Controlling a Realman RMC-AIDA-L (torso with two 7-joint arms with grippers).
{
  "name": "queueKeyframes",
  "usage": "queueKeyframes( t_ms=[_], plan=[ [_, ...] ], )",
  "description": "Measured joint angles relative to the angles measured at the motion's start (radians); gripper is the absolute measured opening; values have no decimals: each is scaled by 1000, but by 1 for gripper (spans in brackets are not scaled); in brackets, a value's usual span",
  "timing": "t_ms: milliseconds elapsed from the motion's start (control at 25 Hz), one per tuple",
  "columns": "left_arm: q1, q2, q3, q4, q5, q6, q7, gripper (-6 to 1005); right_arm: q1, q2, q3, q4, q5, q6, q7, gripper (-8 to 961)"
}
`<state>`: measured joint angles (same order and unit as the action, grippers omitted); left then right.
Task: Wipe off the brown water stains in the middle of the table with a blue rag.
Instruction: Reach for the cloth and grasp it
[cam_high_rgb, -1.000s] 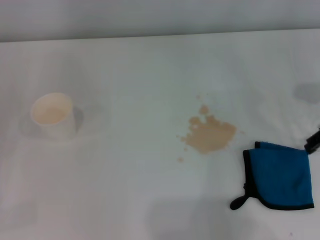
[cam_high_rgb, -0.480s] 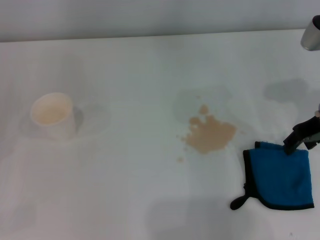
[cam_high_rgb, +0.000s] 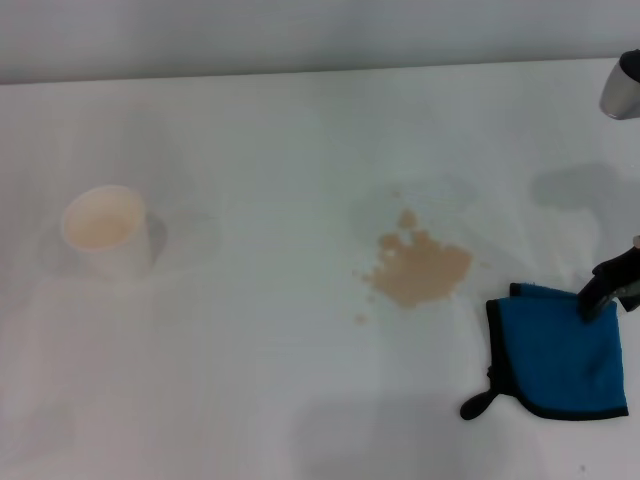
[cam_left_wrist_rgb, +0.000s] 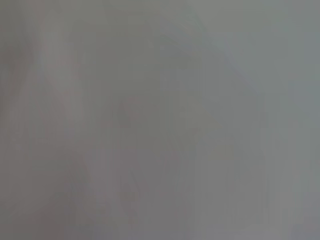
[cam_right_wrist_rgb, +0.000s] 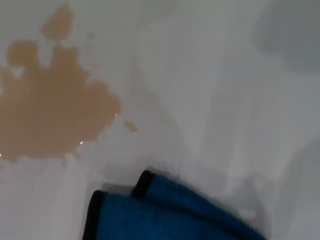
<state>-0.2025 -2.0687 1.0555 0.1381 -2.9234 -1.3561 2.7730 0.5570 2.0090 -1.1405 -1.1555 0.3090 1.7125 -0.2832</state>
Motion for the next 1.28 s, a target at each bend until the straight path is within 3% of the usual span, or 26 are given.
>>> queueKeyframes(
  t_ms=[1280],
  plan=[
    [-6, 1, 3, 0, 1, 16, 3, 803, 55, -3, -26, 159, -50, -107, -33, 566]
  ],
)
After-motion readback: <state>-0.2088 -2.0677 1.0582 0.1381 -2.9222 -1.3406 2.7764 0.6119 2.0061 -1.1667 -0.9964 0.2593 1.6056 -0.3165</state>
